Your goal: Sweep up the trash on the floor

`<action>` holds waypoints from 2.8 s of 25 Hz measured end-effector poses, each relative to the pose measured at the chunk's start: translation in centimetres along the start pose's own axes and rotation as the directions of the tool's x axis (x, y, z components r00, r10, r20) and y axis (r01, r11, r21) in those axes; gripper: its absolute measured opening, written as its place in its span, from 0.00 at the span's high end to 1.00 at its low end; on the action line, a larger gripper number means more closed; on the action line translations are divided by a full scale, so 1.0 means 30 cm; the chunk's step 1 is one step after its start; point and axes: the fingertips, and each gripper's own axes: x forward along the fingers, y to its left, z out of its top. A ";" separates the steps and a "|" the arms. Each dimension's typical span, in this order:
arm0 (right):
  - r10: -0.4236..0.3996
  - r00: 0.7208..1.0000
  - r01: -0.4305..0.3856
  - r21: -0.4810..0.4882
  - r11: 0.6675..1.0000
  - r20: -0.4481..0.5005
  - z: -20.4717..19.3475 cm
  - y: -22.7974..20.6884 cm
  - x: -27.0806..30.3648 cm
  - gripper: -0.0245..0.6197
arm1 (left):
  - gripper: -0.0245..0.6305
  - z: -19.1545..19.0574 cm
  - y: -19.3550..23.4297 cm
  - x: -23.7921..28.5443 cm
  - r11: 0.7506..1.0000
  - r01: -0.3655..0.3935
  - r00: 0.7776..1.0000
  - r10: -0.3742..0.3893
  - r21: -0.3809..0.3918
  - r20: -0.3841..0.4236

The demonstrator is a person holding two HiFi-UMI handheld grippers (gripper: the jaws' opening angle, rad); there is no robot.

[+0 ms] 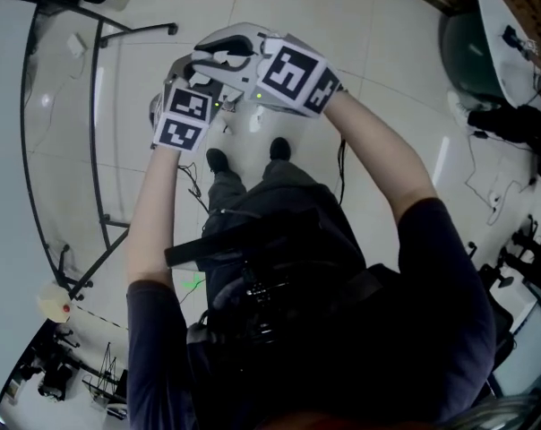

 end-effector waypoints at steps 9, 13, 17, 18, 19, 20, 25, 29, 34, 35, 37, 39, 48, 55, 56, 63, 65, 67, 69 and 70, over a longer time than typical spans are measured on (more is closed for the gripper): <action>-0.108 0.993 0.112 -0.103 0.988 0.042 0.284 0.018 -0.094 0.81 | 0.80 0.244 0.016 -0.200 0.999 0.035 0.970 -0.039 0.020 0.239; -0.162 0.985 0.168 -0.087 0.982 0.062 0.334 0.008 -0.119 0.81 | 0.80 0.274 0.026 -0.245 0.999 0.039 0.959 -0.039 0.006 0.280; -0.205 0.975 0.211 -0.063 0.976 0.083 0.382 0.008 -0.116 0.81 | 0.74 0.272 0.046 -0.295 0.998 0.051 0.949 -0.039 -0.031 0.313; -0.213 0.973 0.218 -0.056 0.974 0.088 0.396 0.012 -0.110 0.81 | 0.74 0.268 0.050 -0.307 0.998 0.059 0.947 -0.045 -0.034 0.317; -0.219 0.971 0.224 -0.049 0.973 0.091 0.410 0.019 -0.102 0.81 | 0.74 0.264 0.051 -0.318 0.997 0.066 0.946 -0.054 -0.027 0.319; -0.227 0.969 0.232 -0.043 0.972 0.093 0.423 0.030 -0.093 0.81 | 0.74 0.258 0.050 -0.328 0.997 0.071 0.945 -0.064 -0.010 0.321; -0.321 0.942 0.322 0.002 0.947 0.104 0.477 0.083 -0.050 0.81 | 0.75 0.208 0.066 -0.372 0.990 0.093 0.936 -0.122 0.102 0.331; -0.414 0.907 0.415 0.010 0.910 0.081 0.477 0.100 0.016 0.81 | 0.78 0.141 0.112 -0.398 0.976 0.185 0.913 -0.215 0.118 0.345; -0.554 0.830 0.552 0.046 0.832 0.067 0.437 0.142 0.030 0.81 | 0.82 0.083 0.085 -0.400 0.947 0.256 0.891 -0.309 0.195 0.334; -0.578 0.813 0.576 0.046 0.816 0.062 0.428 0.148 0.021 0.81 | 0.82 0.082 0.076 -0.397 0.940 0.269 0.885 -0.327 0.208 0.333; -0.621 0.782 0.619 0.048 0.784 0.056 0.412 0.149 -0.002 0.81 | 0.82 0.087 0.060 -0.379 0.927 0.291 0.876 -0.357 0.236 0.324; -0.660 0.749 0.658 0.053 0.751 0.051 0.394 0.140 -0.035 0.81 | 0.82 0.101 0.037 -0.350 0.909 0.321 0.866 -0.396 0.267 0.307; -0.753 0.658 0.752 0.032 0.658 0.010 0.244 0.113 -0.183 0.81 | 0.83 0.149 -0.107 -0.160 0.852 0.358 0.857 -0.462 0.381 0.228; -0.789 0.614 0.787 0.088 0.611 -0.015 0.119 -0.006 -0.338 0.81 | 0.83 0.226 -0.213 0.040 0.816 0.395 0.855 -0.494 0.422 0.156; -0.795 0.607 0.792 0.097 0.603 -0.016 0.100 -0.019 -0.363 0.81 | 0.83 0.234 -0.233 0.065 0.811 0.401 0.855 -0.498 0.426 0.145; -0.824 0.562 0.818 0.197 0.540 -0.073 -0.076 -0.077 -0.505 0.81 | 0.83 0.223 -0.381 0.238 0.782 0.463 0.842 -0.536 0.417 0.069; -0.831 0.549 0.825 0.217 0.522 -0.090 -0.124 -0.087 -0.523 0.81 | 0.83 0.205 -0.409 0.278 0.770 0.479 0.836 -0.546 0.422 0.047; -0.838 0.536 0.831 0.239 0.502 -0.103 -0.167 -0.097 -0.546 0.81 | 0.83 0.192 -0.438 0.316 0.761 0.492 0.832 -0.554 0.423 0.029; -0.843 0.524 0.838 0.249 0.486 -0.120 -0.205 -0.112 -0.558 0.81 | 0.83 0.181 -0.455 0.353 0.757 0.500 0.830 -0.558 0.421 0.018; -0.844 0.521 0.841 0.248 0.481 -0.130 -0.222 -0.117 -0.558 0.81 | 0.83 0.171 -0.460 0.367 0.755 0.504 0.828 -0.561 0.419 0.014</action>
